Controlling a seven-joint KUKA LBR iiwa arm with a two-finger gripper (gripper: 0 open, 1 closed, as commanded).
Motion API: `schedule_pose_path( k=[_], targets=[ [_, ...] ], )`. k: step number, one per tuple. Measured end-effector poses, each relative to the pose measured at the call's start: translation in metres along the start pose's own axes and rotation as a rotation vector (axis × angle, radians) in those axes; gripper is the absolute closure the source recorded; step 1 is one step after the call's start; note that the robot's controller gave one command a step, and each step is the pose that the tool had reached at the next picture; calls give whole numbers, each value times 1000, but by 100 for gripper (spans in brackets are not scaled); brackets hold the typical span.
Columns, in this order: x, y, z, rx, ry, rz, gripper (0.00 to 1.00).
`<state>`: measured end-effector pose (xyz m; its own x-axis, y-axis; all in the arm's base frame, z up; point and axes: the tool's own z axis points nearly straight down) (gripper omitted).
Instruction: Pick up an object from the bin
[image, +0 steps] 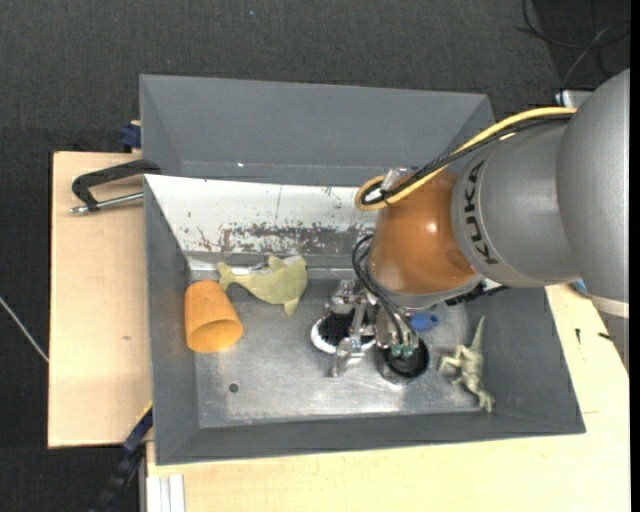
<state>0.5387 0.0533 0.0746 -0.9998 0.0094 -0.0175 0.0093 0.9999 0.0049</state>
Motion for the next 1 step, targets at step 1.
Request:
schedule_pose_path(
  k=[1],
  targets=[
    [15, -9, -154, 3, 6, -23, 100]
  ],
)
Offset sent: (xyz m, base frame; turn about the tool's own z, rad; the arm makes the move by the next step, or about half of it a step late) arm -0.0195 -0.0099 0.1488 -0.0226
